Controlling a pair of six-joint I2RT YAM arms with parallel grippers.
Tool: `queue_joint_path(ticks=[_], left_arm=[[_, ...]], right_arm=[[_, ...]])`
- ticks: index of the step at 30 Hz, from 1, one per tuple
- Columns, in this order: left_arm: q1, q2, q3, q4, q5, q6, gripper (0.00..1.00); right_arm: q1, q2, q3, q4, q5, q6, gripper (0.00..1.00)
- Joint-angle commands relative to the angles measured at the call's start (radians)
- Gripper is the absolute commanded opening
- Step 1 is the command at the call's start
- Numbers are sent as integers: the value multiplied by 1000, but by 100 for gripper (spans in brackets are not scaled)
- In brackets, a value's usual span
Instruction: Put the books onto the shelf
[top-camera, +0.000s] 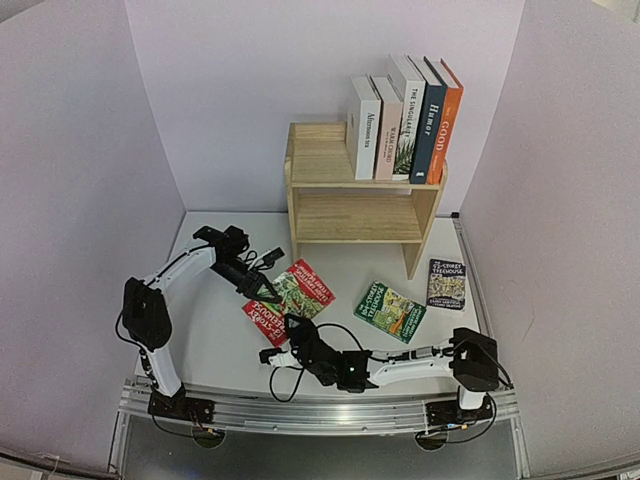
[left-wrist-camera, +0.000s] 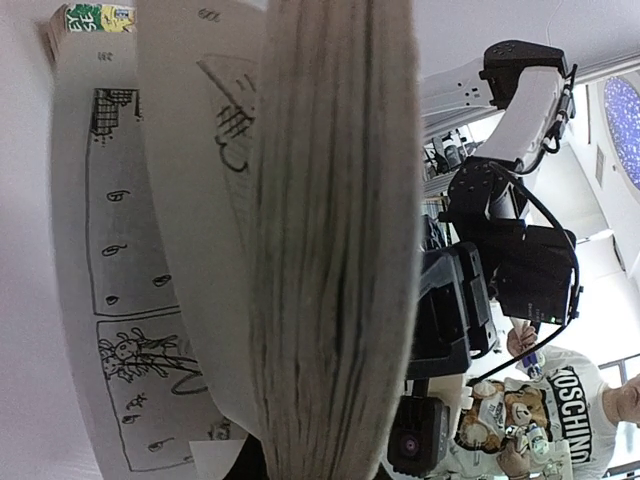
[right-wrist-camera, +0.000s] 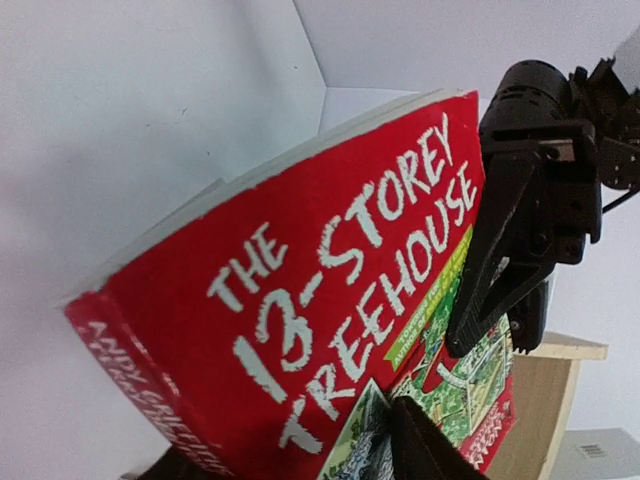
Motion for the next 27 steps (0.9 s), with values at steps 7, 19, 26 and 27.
queue_joint_path(ticks=[7, 19, 26, 27], left_arm=[[3, -17, 15, -176, -19, -93, 96], [125, -261, 73, 221, -690, -307, 100], [124, -313, -3, 236, -811, -331, 100], [125, -319, -13, 240, -819, -331, 100]], right_arm=[[-19, -10, 53, 164, 98, -18, 0], [-100, -211, 242, -652, 33, 574, 0], [-238, -254, 435, -803, 38, 522, 0], [-256, -241, 462, -803, 57, 483, 0]])
